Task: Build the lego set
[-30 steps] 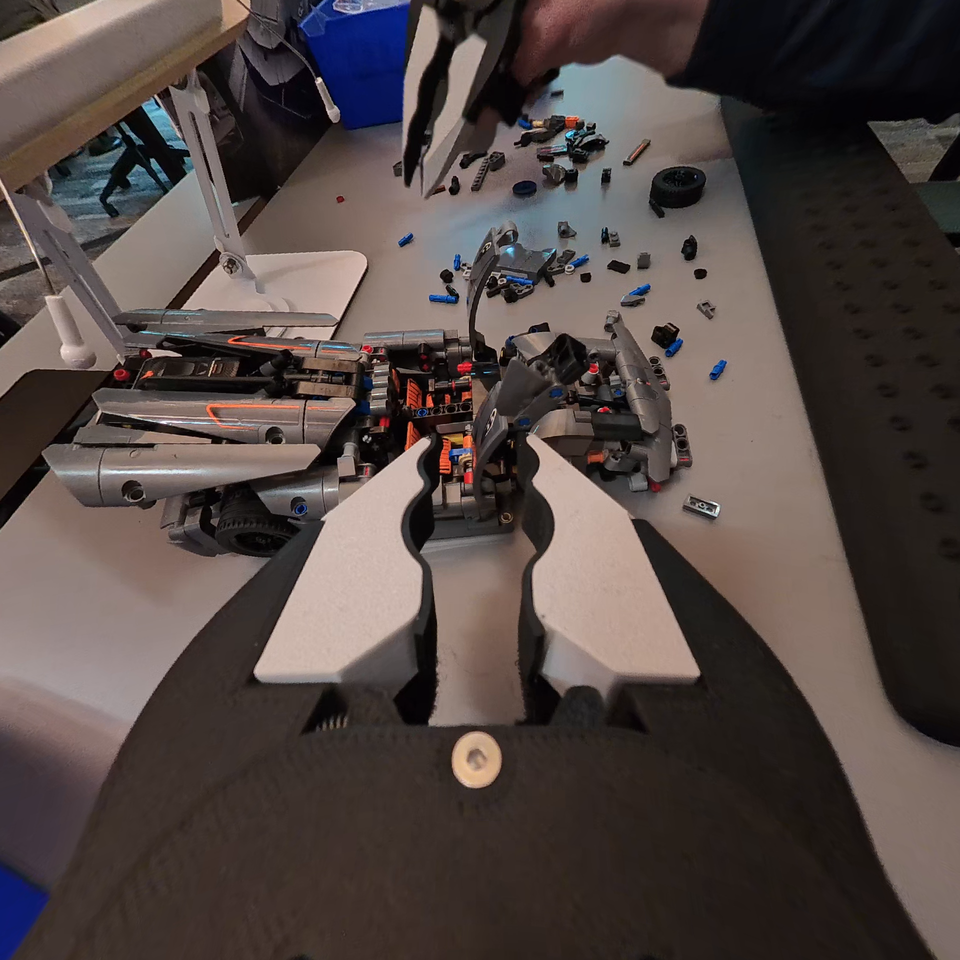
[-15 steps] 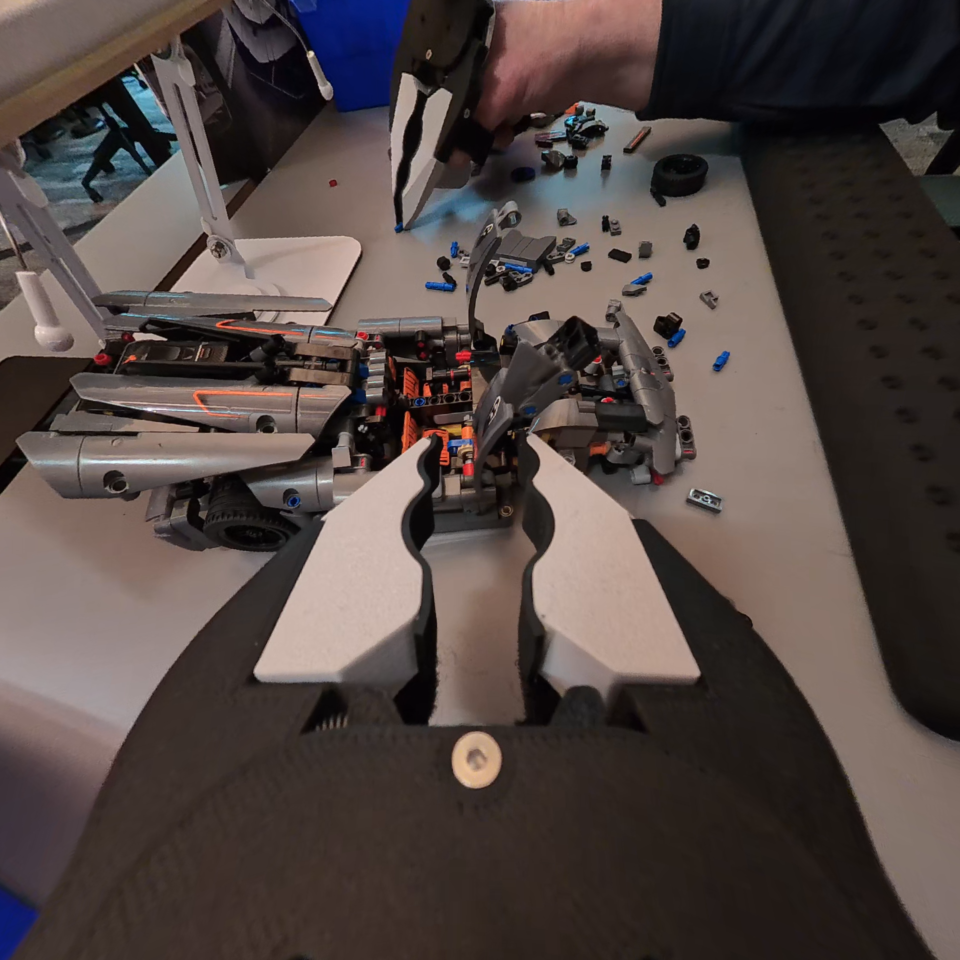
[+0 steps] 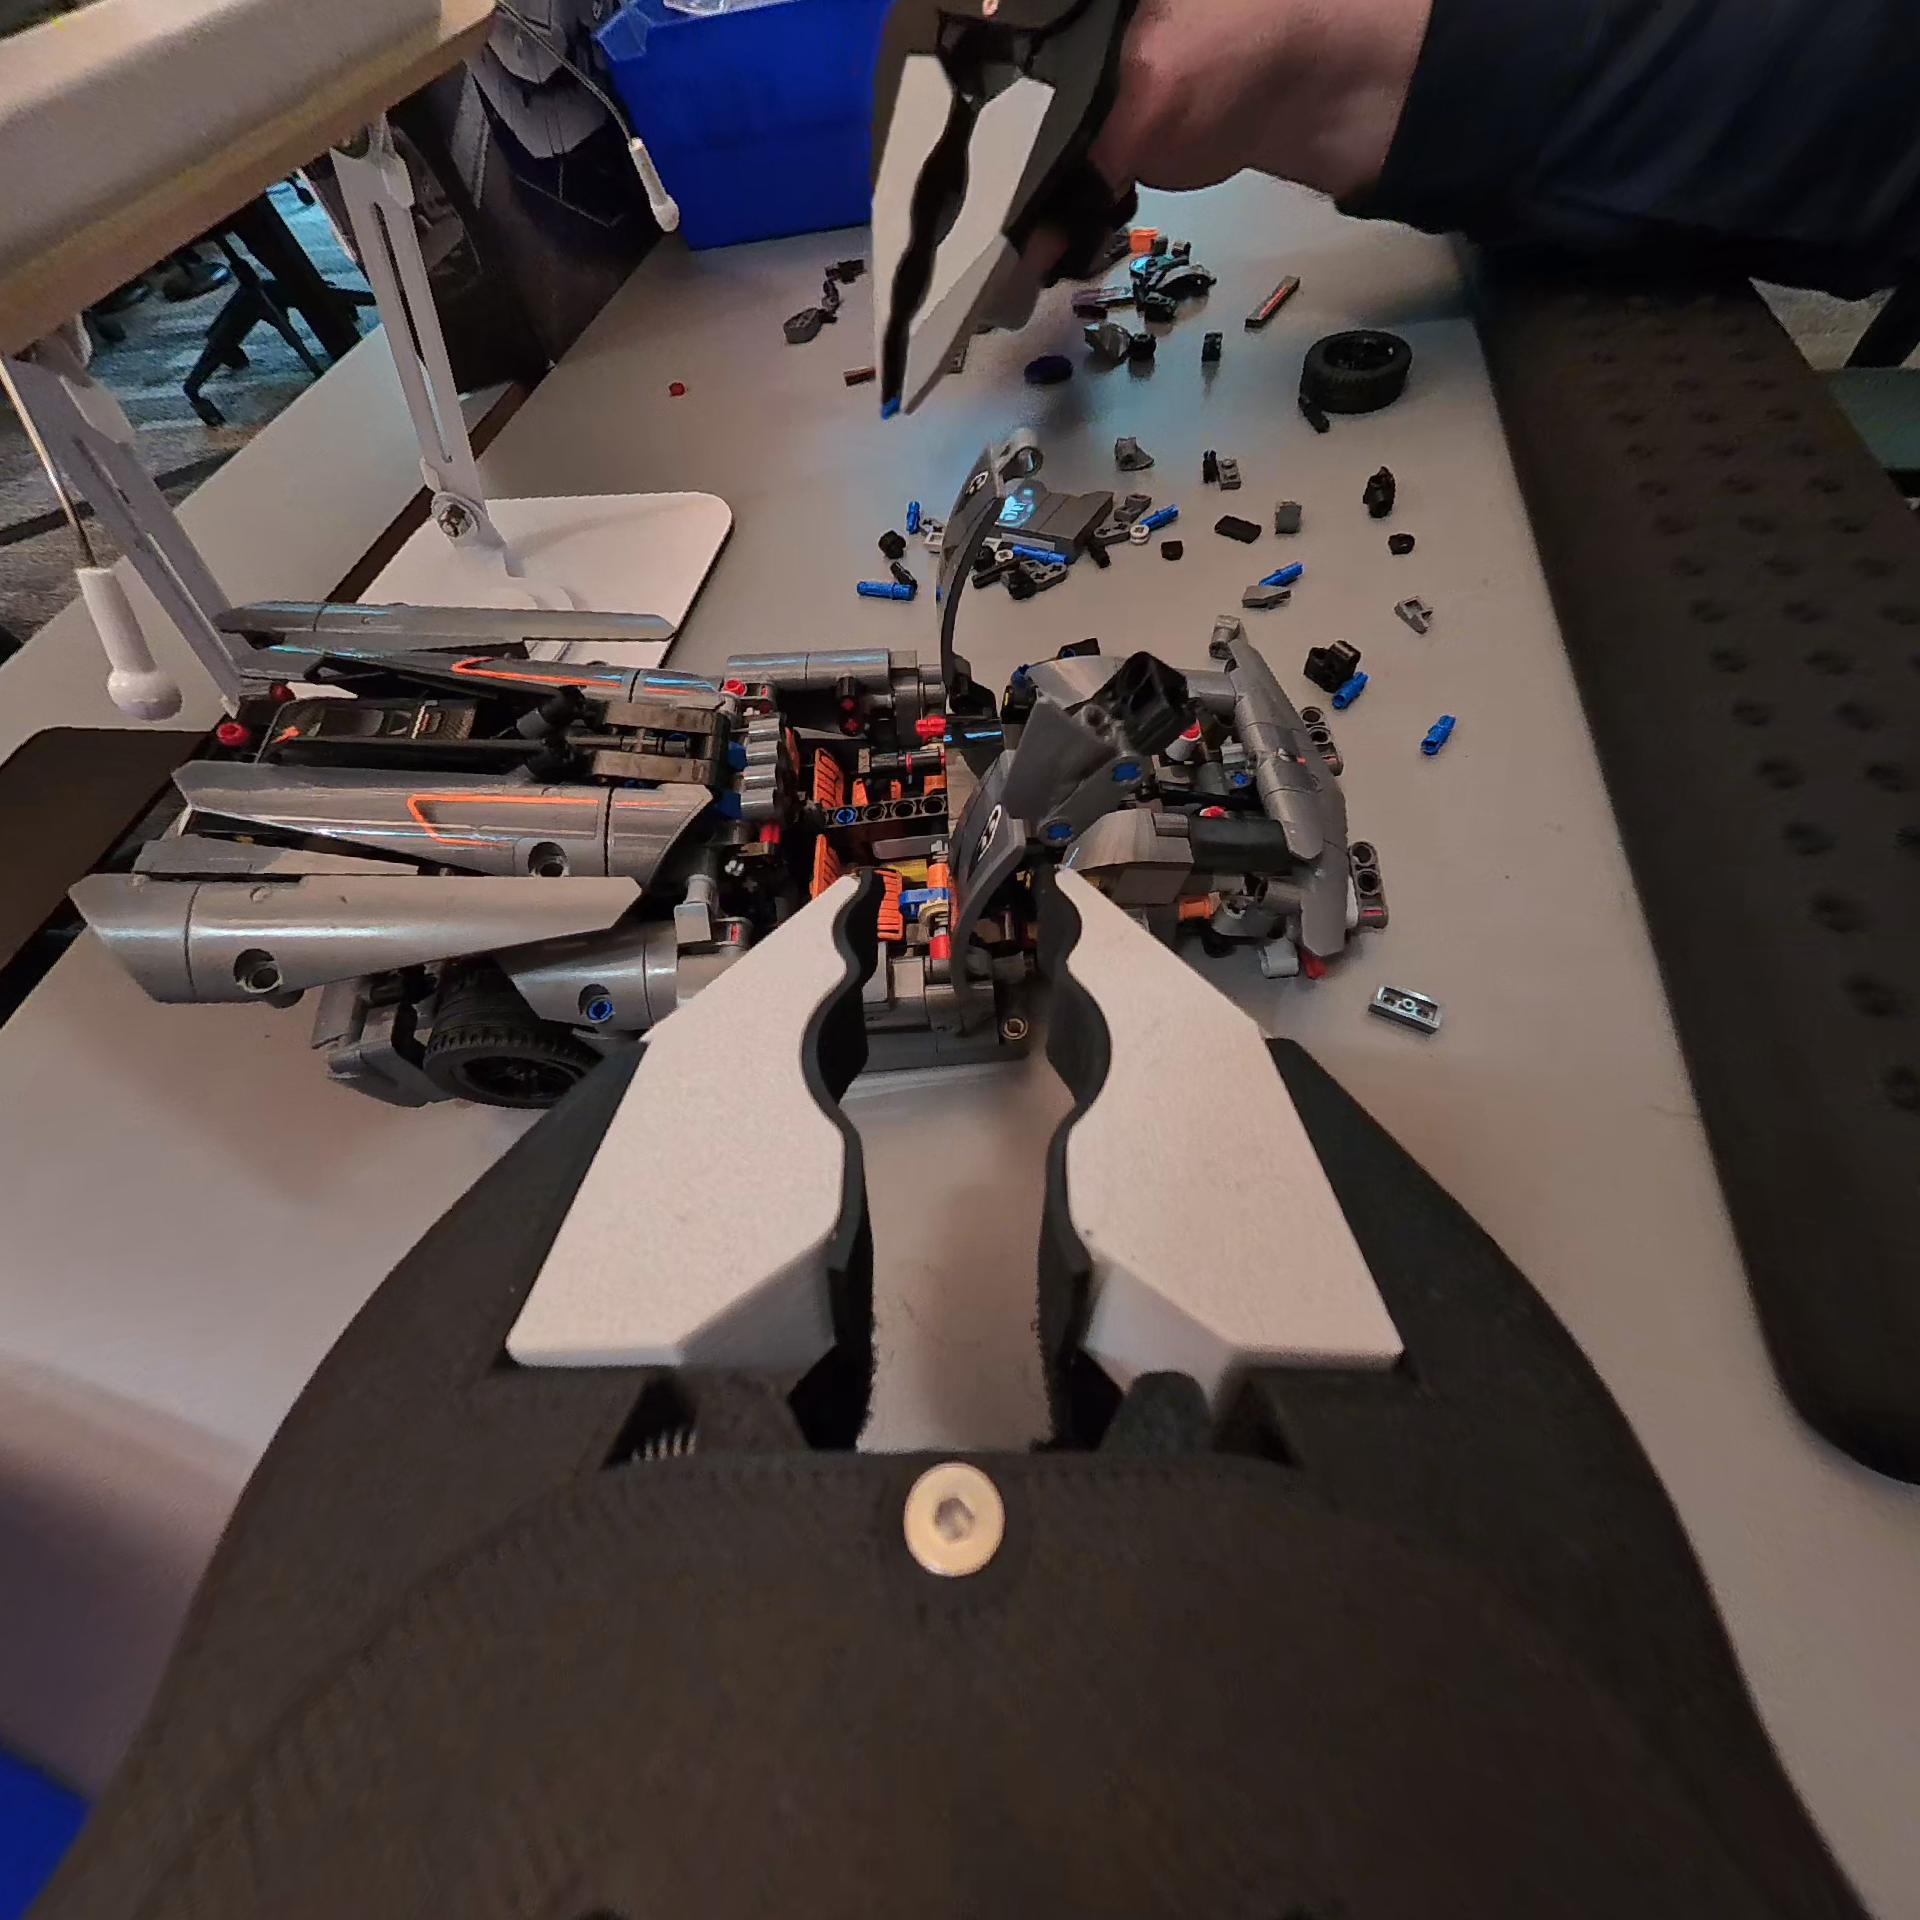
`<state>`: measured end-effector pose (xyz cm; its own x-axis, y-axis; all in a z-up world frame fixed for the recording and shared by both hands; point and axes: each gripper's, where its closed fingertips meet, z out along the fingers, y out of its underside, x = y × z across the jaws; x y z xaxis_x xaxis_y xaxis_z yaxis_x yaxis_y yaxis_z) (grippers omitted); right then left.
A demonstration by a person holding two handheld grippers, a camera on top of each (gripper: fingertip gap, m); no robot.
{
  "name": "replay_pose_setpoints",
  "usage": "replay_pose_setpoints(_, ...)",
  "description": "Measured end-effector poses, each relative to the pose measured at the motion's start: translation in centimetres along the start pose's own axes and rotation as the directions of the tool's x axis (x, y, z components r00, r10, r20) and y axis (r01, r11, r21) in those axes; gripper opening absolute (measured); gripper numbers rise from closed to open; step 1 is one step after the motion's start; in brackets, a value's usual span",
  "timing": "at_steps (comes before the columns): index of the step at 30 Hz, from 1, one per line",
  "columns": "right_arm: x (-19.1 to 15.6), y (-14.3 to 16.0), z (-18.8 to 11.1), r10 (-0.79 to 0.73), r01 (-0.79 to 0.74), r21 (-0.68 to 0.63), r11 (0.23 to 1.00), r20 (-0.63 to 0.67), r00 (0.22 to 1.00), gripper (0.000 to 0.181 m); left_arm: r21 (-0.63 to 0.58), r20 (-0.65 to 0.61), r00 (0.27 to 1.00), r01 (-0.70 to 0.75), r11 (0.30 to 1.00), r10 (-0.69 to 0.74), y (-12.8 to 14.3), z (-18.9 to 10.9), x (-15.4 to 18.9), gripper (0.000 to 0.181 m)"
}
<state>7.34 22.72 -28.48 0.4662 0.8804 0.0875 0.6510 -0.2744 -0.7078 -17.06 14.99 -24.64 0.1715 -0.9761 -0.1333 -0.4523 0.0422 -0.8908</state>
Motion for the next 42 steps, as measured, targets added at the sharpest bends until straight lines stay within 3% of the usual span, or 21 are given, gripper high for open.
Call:
replay_pose_setpoints(11,-4.8,-1.2,0.5,-0.151,0.146,0.047,0.988,0.121,0.981,0.003,0.001,0.004,1.000,0.000,1.000,0.000,0.0,-0.1,-0.1,0.027)
replay_pose_setpoints(42,-5.1,-1.1,0.9,-0.168,0.160,0.070,0.985,0.134,0.977,0.003,-0.003,-0.003,1.000,0.005,1.000,-0.005,0.1,0.0,0.0,0.027)
